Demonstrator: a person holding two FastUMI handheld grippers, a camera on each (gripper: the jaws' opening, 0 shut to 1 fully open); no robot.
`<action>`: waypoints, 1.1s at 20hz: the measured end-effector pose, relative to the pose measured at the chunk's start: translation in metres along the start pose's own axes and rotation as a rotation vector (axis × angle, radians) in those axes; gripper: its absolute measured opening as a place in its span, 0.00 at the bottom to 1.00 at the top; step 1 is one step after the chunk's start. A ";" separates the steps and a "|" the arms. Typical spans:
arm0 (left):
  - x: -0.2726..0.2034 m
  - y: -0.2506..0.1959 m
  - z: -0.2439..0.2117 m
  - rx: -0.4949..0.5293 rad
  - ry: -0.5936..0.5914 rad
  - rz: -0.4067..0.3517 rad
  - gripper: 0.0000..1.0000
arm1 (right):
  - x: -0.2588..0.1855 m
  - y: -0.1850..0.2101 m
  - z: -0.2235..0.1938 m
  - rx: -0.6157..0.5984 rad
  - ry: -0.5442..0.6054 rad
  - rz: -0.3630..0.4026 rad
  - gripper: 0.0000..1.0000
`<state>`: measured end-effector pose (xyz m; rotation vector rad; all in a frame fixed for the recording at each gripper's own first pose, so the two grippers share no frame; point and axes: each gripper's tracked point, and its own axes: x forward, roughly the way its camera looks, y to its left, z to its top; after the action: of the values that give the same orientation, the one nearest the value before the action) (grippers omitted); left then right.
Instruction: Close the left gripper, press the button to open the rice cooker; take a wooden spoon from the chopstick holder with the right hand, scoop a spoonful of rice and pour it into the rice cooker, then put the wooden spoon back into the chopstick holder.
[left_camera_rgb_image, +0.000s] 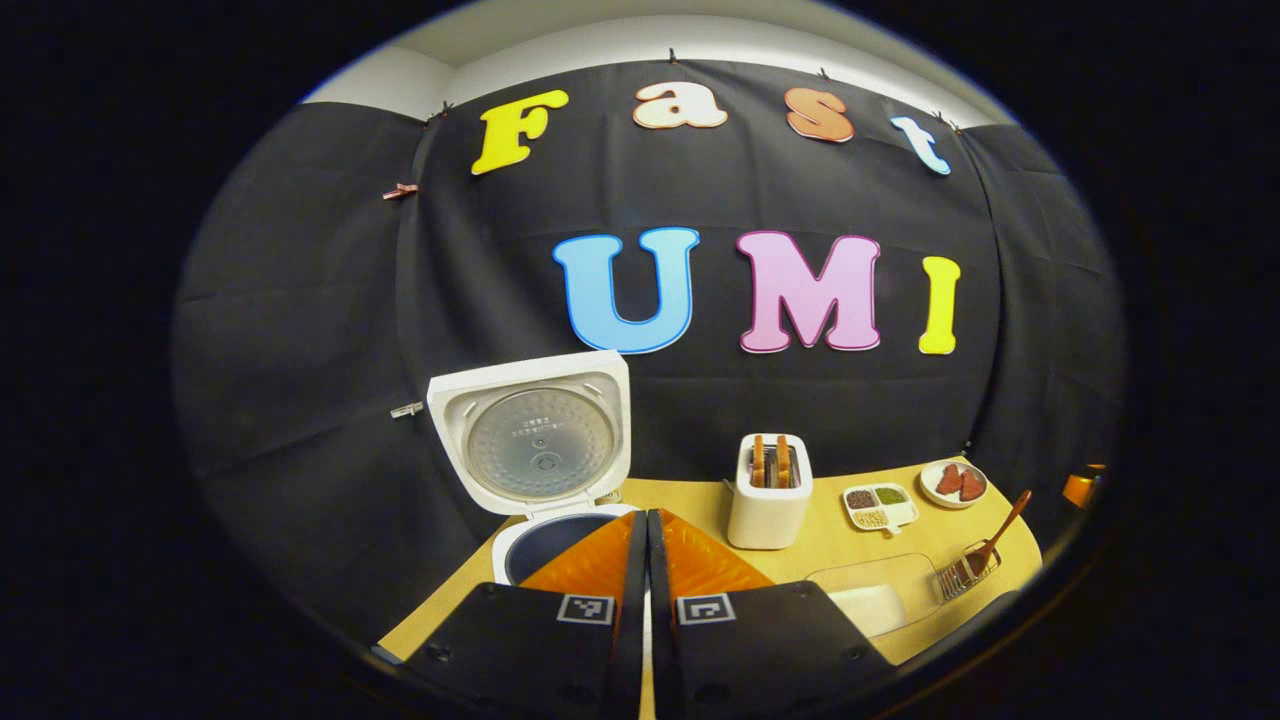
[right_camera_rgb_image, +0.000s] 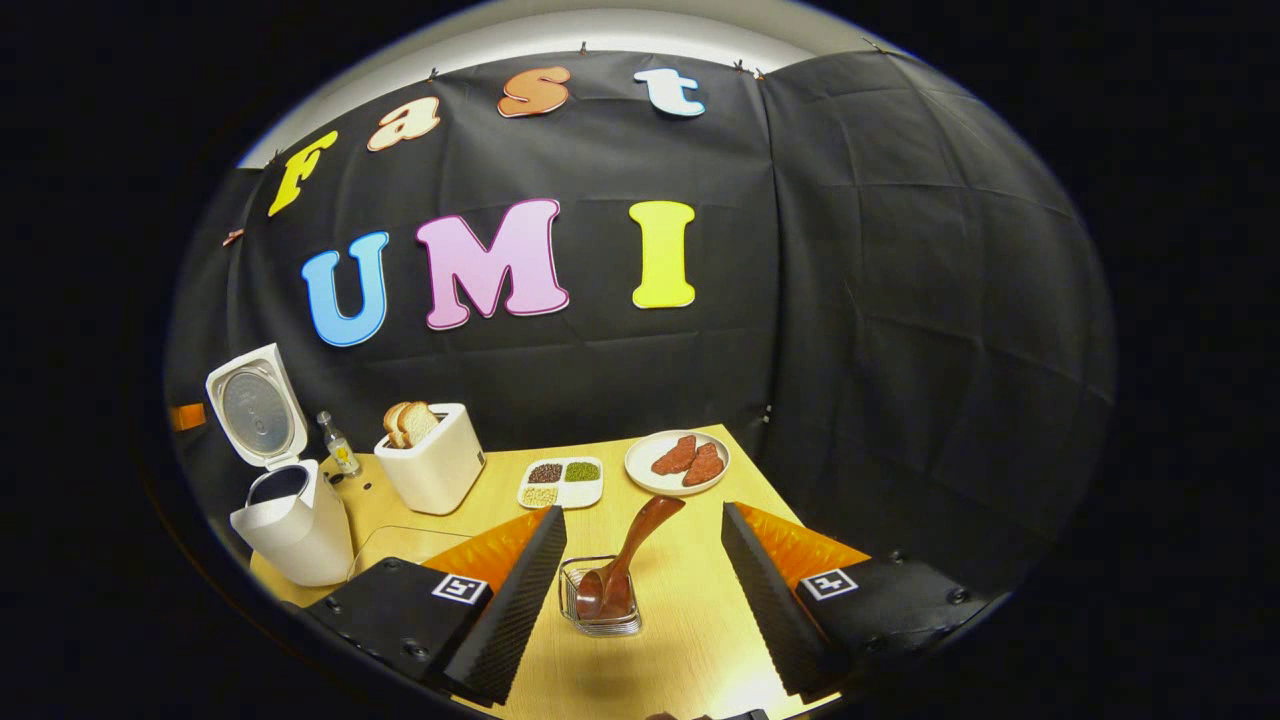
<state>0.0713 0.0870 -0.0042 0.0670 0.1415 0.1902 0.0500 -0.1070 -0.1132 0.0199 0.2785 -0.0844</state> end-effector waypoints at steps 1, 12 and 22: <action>-0.007 -0.009 0.001 0.007 0.003 -0.006 0.09 | 0.005 0.000 -0.004 0.000 0.010 0.008 0.97; -0.039 -0.086 -0.030 -0.085 0.063 -0.065 0.88 | 0.075 -0.002 -0.065 0.033 0.193 0.077 0.98; -0.078 -0.074 -0.081 -0.138 0.185 0.108 0.98 | 0.144 0.009 -0.109 0.134 0.304 0.188 0.97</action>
<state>-0.0029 0.0040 -0.0794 -0.0807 0.3090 0.3135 0.1593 -0.1060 -0.2576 0.1931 0.5727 0.0887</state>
